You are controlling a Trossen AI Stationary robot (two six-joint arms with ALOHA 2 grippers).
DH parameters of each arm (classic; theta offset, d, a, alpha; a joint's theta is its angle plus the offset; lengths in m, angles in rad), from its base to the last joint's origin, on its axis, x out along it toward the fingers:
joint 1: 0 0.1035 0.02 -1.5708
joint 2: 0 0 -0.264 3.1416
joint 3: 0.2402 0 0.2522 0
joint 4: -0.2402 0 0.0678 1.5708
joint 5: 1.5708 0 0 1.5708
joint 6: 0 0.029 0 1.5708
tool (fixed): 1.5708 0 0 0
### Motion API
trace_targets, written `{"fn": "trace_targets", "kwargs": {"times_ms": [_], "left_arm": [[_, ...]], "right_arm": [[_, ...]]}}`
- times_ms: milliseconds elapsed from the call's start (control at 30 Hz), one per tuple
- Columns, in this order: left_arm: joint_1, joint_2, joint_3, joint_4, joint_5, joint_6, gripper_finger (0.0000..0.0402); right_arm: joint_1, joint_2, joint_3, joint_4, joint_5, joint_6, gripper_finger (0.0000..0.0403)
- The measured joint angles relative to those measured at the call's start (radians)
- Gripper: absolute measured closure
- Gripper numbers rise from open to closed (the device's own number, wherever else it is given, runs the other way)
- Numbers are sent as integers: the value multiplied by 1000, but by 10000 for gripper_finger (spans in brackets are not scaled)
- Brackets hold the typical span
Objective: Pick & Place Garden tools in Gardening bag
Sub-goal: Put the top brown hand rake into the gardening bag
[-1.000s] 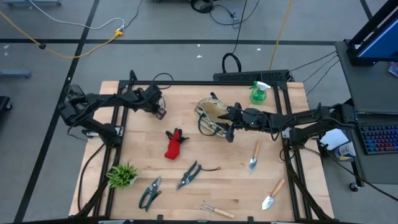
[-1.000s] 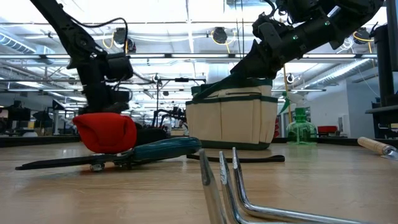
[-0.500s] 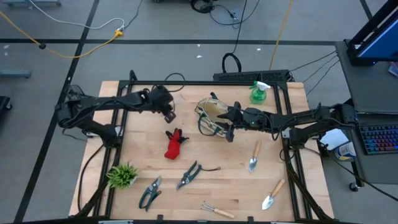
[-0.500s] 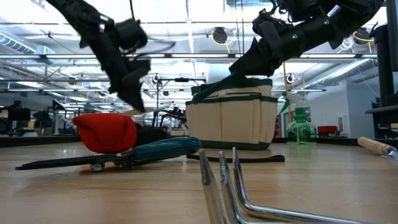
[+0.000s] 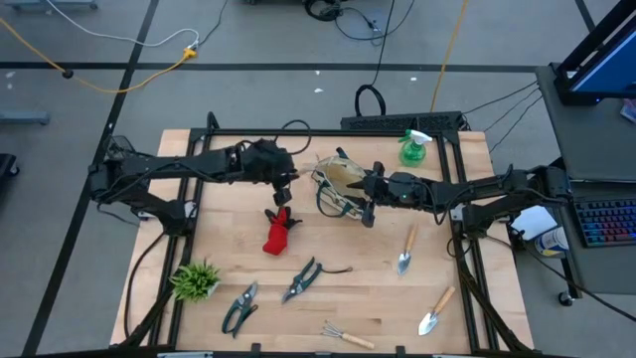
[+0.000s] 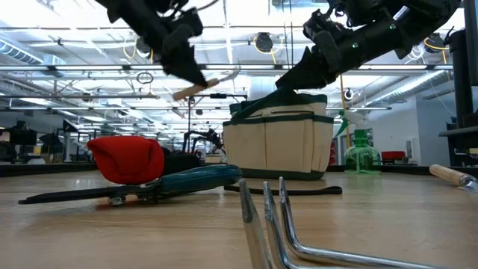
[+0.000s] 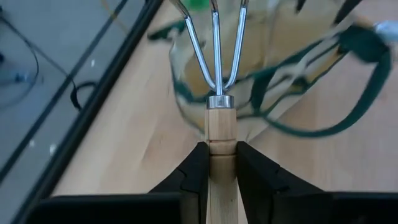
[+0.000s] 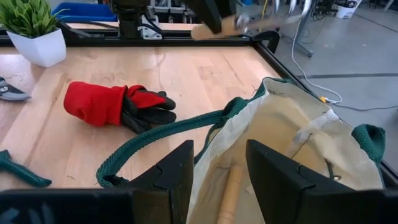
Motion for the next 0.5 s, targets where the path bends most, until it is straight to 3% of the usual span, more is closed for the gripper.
{"fn": "trace_targets", "kwargs": {"times_ms": [500], "left_arm": [[-38,1,67,47,-1,141,337]], "right_arm": [[40,-116,0,-150,0,-8,259]]}}
